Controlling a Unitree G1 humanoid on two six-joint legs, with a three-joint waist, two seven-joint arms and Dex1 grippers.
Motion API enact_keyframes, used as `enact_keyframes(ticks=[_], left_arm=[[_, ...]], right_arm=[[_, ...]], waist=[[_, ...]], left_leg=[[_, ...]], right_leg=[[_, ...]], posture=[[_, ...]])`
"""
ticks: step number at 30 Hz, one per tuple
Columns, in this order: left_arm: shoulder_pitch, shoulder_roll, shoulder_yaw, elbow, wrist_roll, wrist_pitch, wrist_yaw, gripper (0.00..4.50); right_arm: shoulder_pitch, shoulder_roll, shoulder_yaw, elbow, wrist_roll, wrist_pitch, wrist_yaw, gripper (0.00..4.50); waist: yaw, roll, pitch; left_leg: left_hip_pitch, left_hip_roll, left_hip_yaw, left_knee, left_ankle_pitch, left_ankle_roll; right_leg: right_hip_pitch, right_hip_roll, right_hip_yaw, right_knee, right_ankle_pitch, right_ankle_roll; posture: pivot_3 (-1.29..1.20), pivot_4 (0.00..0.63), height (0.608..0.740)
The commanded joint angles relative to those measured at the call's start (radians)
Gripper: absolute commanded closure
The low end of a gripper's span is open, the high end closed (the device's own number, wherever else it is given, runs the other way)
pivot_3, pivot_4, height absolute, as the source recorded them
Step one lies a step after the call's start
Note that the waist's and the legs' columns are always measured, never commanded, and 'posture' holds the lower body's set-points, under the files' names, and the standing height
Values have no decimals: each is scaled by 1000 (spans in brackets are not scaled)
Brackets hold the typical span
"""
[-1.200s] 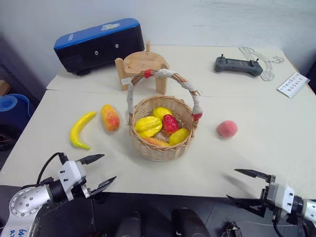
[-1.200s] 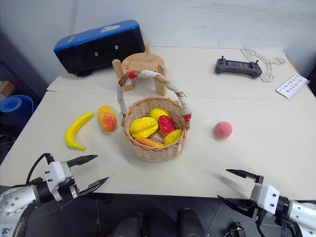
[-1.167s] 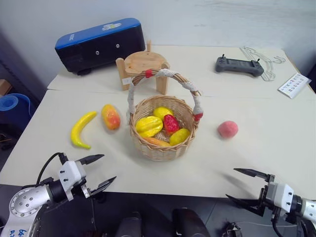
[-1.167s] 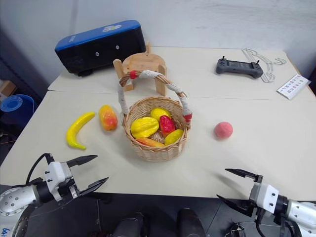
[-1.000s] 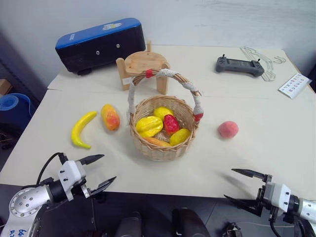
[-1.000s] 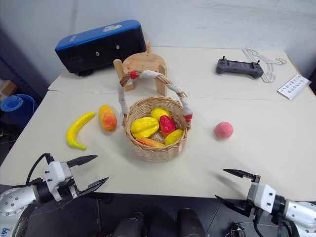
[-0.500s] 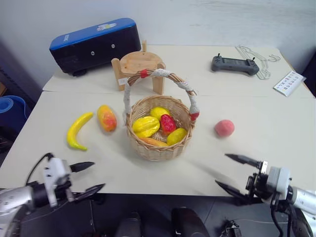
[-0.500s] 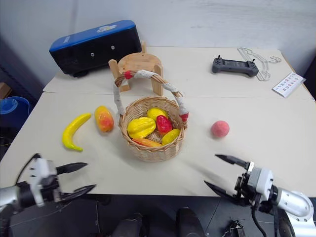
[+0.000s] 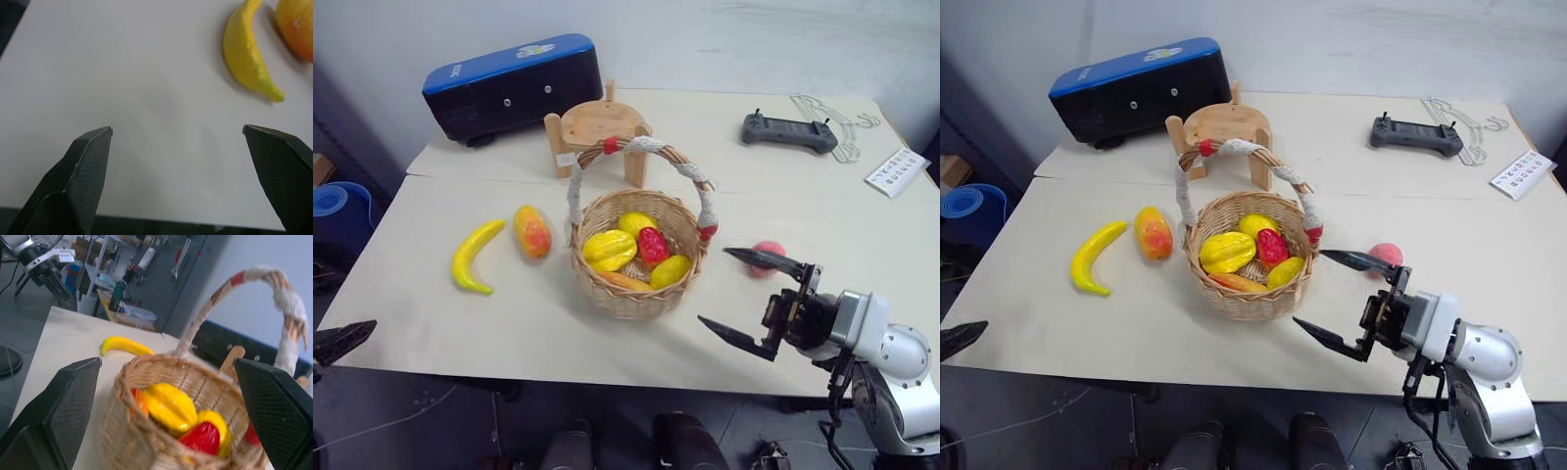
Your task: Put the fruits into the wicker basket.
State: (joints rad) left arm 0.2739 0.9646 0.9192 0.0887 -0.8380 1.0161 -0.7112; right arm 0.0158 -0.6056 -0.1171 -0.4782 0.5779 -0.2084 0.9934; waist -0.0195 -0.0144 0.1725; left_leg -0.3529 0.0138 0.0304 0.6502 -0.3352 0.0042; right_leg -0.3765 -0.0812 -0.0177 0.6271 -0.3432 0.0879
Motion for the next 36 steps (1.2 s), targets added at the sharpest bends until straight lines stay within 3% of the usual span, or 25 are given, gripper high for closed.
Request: enact_keyframes(ticks=[1, 6, 10, 14, 17, 22, 27, 32, 34, 36], left_arm=[[-155, 82, -37, -47, -87, 140, 35, 0], [-369, 212, -327, 26, 16, 158, 2, 0], [-600, 217, -656, 112, 209, 79, 37, 0], [-727, 154, -764, 189, 267, 77, 16, 0], [-751, 131, -820, 210, 307, 76, -3, 616], [-770, 96, -822, 264, 343, 65, -16, 2141], [-708, 177, -745, 300, 348, -26, -148, 3579], [-501, 264, -592, 331, 365, -327, -369, 3653], [-411, 239, -460, 242, 319, -493, -509, 3653], [-370, 208, -387, 154, 271, -545, -581, 3653]], right_arm=[[-21, -8, 4, -53, 38, 46, -14, 43], [-38, -13, 8, -27, 46, 81, 10, 43], [-57, 2, 28, -10, 31, 82, 16, 43], [-52, 5, 11, -6, 25, 82, 5, 43], [-38, 8, 10, -8, 21, 80, 1, 0], [-41, 20, 15, -9, 17, 84, -15, 0], [-31, 17, 6, -9, 8, 88, -24, 0], [-15, 7, -13, -7, -3, 93, -33, 0], [-8, 4, -30, -5, -12, 97, -43, 0], [-4, 2, -43, -2, -17, 100, -50, 0]], waist=[[4, -1, 0], [-8, 2, 2], [-12, 5, 3], [-11, 2, 3], [-10, 1, 3], [-8, 1, 3], [-12, 0, 3], [-14, 0, 4], [-10, 0, 4], [-2, 0, 4]], left_leg=[[0, 0, 0, 0, 0, 0], [0, -1, 0, -2, 3, -7], [0, 0, 3, -4, 3, -7], [-5, 0, 7, 0, 4, -7], [-8, 1, 7, 3, 3, -7], [-9, 0, 7, 7, 2, -6], [-9, 0, 7, 12, 3, -6], [-9, 2, 7, 11, 2, -8], [-9, 2, 7, 10, 2, -8], [-10, 1, 6, 10, 1, -8]], right_leg=[[0, 0, 0, 0, 0, 0], [-1, 0, 0, 0, 0, 0], [-4, 1, -1, 2, 0, 0], [-17, 2, -1, 20, 2, 4], [-22, 2, -1, 27, 2, 4], [-21, 1, -1, 26, 3, 5], [-20, 1, 0, 26, 3, 5], [-22, 1, -1, 26, 2, 4], [-22, -1, -1, 26, 2, 4], [-21, -2, -2, 23, 2, 3]], posture=[[0, 150, 740], [0, 150, 740], [0, 150, 740], [0, 150, 740], [0, 150, 740], [0, 150, 740], [0, 150, 740], [0, 150, 740], [0, 150, 740], [0, 150, 740]])
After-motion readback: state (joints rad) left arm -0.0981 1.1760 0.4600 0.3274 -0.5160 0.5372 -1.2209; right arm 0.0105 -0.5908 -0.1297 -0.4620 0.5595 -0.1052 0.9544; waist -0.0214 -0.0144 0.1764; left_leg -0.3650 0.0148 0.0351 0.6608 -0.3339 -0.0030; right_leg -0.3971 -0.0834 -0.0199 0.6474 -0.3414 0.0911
